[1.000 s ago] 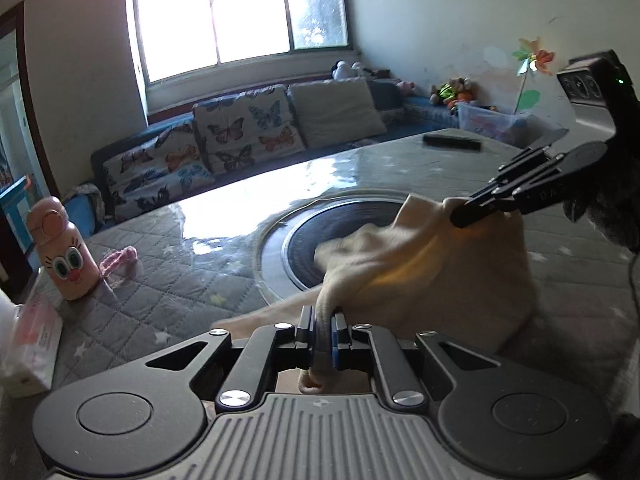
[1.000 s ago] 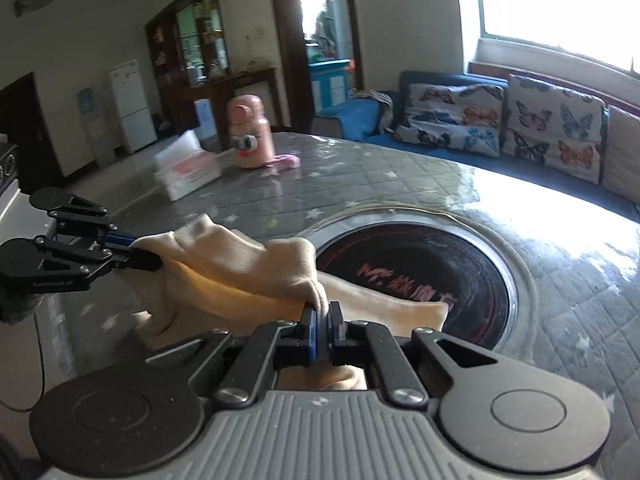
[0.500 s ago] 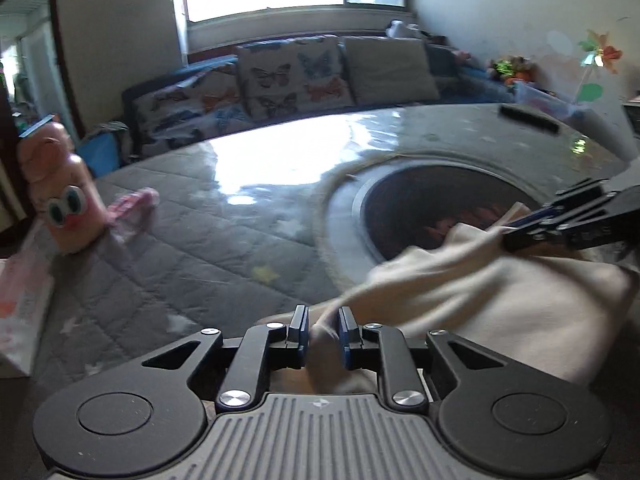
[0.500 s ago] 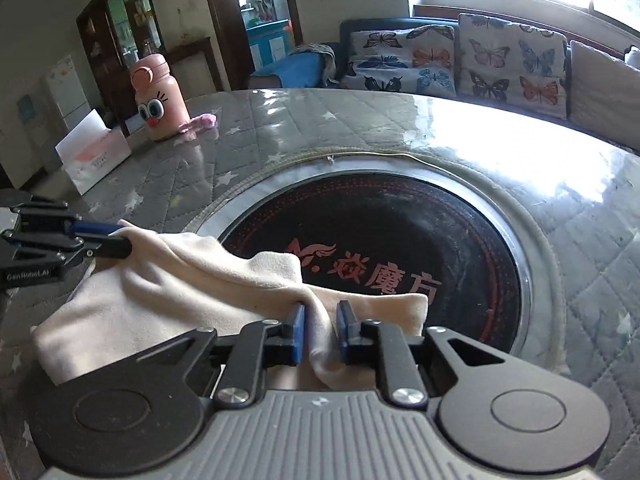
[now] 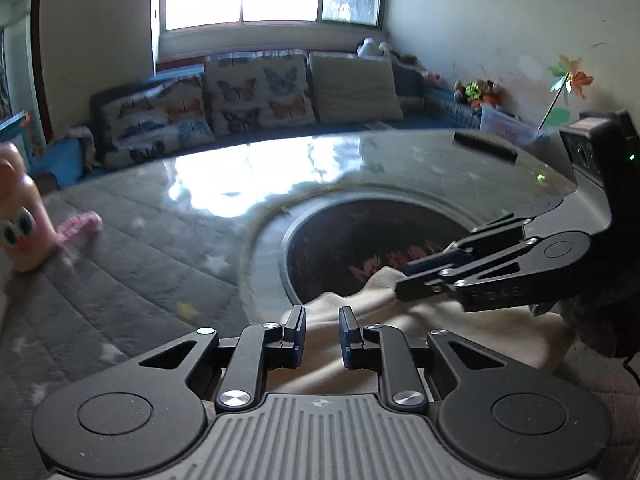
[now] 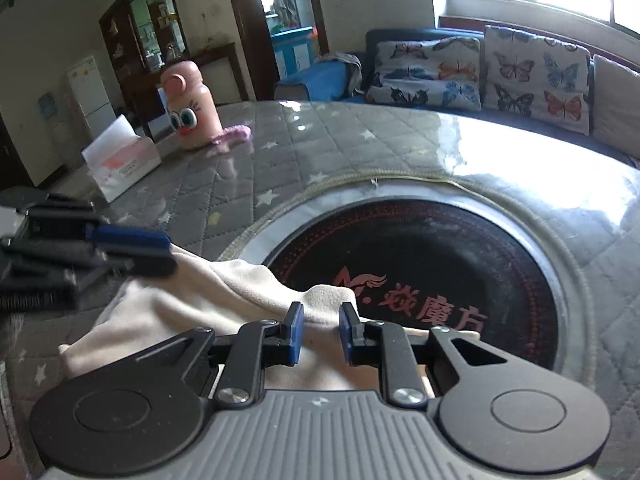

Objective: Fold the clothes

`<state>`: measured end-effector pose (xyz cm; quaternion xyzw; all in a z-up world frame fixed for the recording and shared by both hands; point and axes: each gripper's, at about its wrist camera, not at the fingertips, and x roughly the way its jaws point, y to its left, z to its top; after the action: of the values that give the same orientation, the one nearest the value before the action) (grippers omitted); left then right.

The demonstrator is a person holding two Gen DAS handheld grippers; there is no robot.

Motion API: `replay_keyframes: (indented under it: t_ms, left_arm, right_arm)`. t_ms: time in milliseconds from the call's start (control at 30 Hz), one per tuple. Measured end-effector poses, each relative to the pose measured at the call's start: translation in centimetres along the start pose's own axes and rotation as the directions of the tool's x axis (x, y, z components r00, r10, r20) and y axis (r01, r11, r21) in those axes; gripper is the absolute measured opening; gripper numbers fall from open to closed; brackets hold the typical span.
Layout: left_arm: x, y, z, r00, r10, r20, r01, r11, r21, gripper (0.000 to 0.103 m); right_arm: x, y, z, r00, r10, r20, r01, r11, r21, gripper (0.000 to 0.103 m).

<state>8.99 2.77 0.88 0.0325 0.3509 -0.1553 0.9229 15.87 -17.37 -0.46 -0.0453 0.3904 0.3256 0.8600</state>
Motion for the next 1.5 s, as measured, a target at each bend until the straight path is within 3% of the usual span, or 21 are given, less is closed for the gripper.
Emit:
replay_keyframes:
  t_ms: [167,333,567,633,700,833,1067,1300,1500]
  left_arm:
    - [2.3,0.9,-0.4,0.999,0.028,-0.046,-0.03,0.998,-0.047,0.019]
    - [1.8,1.0,-0.7,0.999,0.038,-0.034,-0.04,0.998,-0.045,0.019]
    - [2.0,0.8,-0.8,0.998,0.044,-0.032,-0.045,0.998,-0.039,0.019]
    - [2.1,0.7,-0.8,0.998,0.045,-0.032,-0.047,0.998,-0.038,0.019]
    - [2.1,0.7,-0.7,0.998,0.045,-0.032,-0.047,0.998,-0.039,0.019]
    - [2.1,0.7,-0.6,0.999,0.041,-0.033,-0.042,0.998,-0.041,0.019]
    - [2.2,1.3,-0.5,0.999,0.014,-0.039,-0.016,0.998,-0.054,0.019]
    - [2.2,1.8,-0.4,0.999,-0.015,-0.049,0.012,0.999,-0.051,0.02]
    - [2.2,2.2,-0.4,0.999,-0.028,-0.045,0.024,0.997,-0.075,0.02]
  right_arm:
    - [1.3,0.4,0.0,1.0,-0.026,-0.002,0.026,0.999,-0.028,0.019]
    - [0.5,0.6,0.0,0.999,-0.039,0.022,0.04,0.998,-0.039,0.019]
    - [-0.8,2.8,-0.8,1.0,0.002,0.026,0.001,0.992,-0.124,0.02]
    - [-0.6,3.8,-0.9,1.0,0.009,0.024,-0.005,0.987,-0.159,0.023]
    - [-0.1,4.7,-1.0,1.0,0.015,0.02,-0.011,0.982,-0.189,0.035]
    - [0.7,6.0,-1.1,1.0,0.028,0.004,-0.027,0.975,-0.22,0.035]
    - [-0.4,8.5,-2.0,0.995,0.101,-0.004,-0.098,0.953,-0.286,0.035]
    - [-0.9,13.2,-3.6,0.981,0.195,-0.025,-0.188,0.895,-0.404,0.035]
    - [-1.1,15.1,-4.1,0.967,0.249,-0.047,-0.245,0.868,-0.432,0.035]
